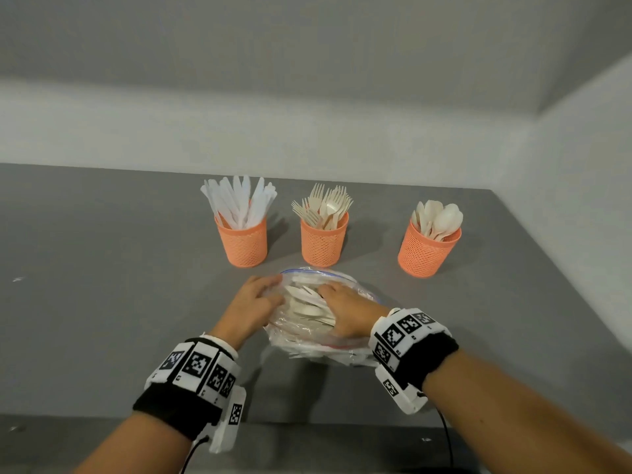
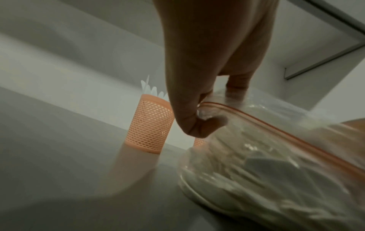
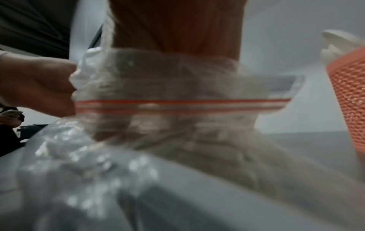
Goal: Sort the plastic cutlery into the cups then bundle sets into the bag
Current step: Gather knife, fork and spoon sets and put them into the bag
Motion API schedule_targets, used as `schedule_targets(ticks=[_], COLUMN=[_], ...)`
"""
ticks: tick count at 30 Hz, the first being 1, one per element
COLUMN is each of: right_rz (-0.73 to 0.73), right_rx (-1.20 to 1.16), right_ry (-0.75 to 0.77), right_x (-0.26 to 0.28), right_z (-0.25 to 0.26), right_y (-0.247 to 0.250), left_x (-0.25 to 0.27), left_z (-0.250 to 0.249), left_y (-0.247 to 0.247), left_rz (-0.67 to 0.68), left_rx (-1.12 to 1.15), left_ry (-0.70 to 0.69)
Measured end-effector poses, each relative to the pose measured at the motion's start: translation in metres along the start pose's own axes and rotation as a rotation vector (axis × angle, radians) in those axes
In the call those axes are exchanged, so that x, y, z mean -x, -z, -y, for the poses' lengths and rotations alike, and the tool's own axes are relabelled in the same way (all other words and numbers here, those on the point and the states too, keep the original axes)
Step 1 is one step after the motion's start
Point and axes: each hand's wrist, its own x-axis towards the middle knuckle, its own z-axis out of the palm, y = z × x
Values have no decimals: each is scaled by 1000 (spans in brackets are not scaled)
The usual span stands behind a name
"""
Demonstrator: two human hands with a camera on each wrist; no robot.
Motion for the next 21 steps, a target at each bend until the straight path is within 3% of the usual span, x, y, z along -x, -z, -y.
schedule_targets(ticks=[3,6,11,16,19,21], right_rz=[-43,-87,-157,-280,-453,-539], right_rx=[-47,-71,-643,-891,-1088,-1291], right_ry=[0,-13,-19,-26,-64,-57], right_x=[3,3,12,7,7,9], right_z=[4,4,-1,-3,1,3], right_y=[-4,2,19,24,43,57], left_x=[-1,-6,-10,-4,-1,0], left_z=[6,9,11,6,9,9], left_y=[5,11,13,0,-13,-18], left_rz=[84,9,-136,44,167,191], left_rx=[-212,-362,-435,-509,-889,-1024], left_ry=[-35,-54,-78,-264,-210,-165])
